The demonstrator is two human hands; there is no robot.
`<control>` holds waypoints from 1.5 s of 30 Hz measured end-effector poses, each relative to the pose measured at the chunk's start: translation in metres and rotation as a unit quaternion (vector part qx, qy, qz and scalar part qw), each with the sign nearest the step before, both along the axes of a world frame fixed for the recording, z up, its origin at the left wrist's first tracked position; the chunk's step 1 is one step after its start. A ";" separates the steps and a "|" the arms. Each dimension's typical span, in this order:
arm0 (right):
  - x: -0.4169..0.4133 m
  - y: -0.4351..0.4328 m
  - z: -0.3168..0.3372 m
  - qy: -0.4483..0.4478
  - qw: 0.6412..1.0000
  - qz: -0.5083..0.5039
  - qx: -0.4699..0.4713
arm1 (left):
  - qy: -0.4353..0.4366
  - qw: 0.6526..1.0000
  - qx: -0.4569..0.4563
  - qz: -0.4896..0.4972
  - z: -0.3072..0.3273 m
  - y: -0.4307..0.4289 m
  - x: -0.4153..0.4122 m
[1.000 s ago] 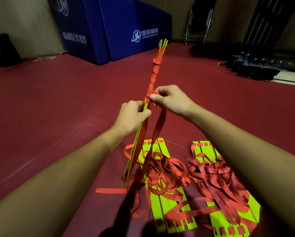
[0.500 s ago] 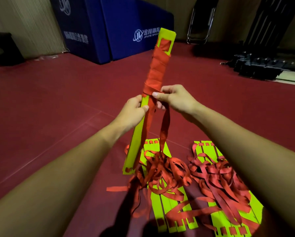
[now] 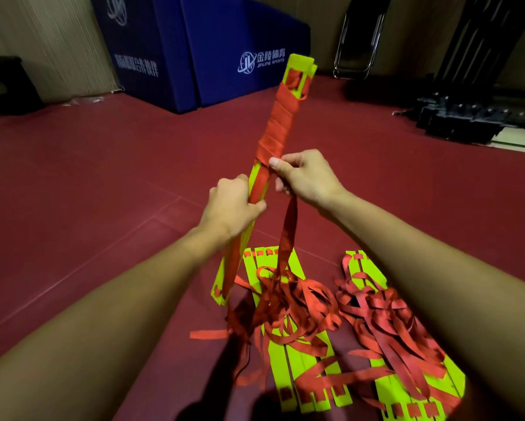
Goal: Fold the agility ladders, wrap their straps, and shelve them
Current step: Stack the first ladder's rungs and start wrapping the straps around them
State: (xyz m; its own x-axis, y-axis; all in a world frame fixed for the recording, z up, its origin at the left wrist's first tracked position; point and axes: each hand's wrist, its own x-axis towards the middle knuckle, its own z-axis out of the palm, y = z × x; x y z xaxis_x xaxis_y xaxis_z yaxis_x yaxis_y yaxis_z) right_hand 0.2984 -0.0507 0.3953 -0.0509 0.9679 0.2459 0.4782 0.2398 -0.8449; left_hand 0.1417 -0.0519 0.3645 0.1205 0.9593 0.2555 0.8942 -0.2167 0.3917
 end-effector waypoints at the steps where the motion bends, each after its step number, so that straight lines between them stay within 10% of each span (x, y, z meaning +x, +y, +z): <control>1: 0.000 -0.001 0.001 -0.006 1.000 0.024 0.001 | -0.022 1.000 -0.011 -0.009 0.000 0.001 -0.001; 11: 0.005 -0.001 0.003 0.106 0.986 0.119 -0.047 | -0.103 0.991 -0.051 -0.074 0.006 -0.002 0.002; 19: 0.011 0.004 0.003 -0.003 0.999 0.009 0.035 | -0.188 0.977 -0.083 -0.065 0.006 0.001 -0.001; 30: 0.007 0.005 -0.004 -0.093 0.989 -0.085 0.077 | 0.001 0.999 0.028 0.018 0.005 -0.006 0.007; 45: 0.014 -0.004 -0.001 0.141 0.970 0.183 -0.070 | -0.292 0.919 -0.173 -0.198 0.003 -0.008 -0.006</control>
